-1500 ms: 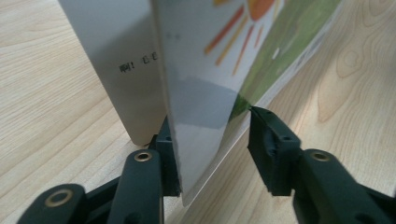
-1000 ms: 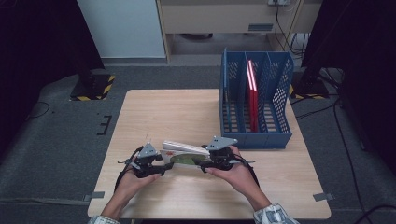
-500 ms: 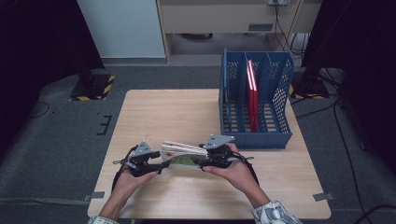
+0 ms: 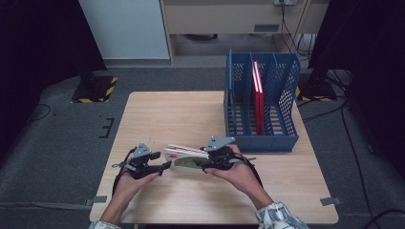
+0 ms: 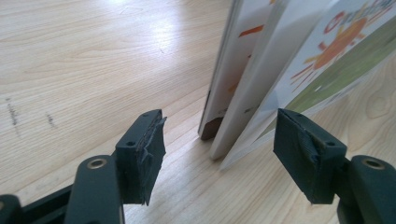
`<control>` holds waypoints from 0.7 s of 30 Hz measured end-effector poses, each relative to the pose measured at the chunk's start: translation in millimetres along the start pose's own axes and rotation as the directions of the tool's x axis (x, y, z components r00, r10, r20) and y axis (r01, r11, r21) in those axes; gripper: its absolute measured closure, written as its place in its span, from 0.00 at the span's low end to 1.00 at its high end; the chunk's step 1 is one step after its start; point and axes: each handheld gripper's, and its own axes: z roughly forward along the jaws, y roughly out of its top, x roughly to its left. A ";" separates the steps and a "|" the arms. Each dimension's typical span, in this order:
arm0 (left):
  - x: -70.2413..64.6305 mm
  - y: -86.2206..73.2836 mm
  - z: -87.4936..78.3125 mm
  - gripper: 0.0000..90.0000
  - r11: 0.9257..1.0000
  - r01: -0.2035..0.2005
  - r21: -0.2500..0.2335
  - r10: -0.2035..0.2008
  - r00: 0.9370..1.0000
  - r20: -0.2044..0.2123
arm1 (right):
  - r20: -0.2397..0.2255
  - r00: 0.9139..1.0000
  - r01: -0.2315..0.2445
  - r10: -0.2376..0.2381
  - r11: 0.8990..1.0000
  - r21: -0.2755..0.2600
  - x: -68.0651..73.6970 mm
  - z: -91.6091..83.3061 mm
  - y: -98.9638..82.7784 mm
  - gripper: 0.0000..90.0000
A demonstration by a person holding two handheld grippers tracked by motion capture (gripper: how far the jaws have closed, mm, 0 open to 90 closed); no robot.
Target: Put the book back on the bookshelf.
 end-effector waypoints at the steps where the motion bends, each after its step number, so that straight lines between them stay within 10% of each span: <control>1: 0.0 0.0 0.0 0.36 1.000 0.000 0.000 0.000 1.000 0.000 | 0.000 1.000 0.003 -0.003 1.000 0.002 -0.3 0.0 0.0 0.53; 21: 5.7 -2.7 3.2 0.24 0.999 0.006 0.039 -0.004 0.999 -0.050 | -0.048 0.999 -0.014 0.016 0.999 0.043 -12.6 2.6 -10.3 0.62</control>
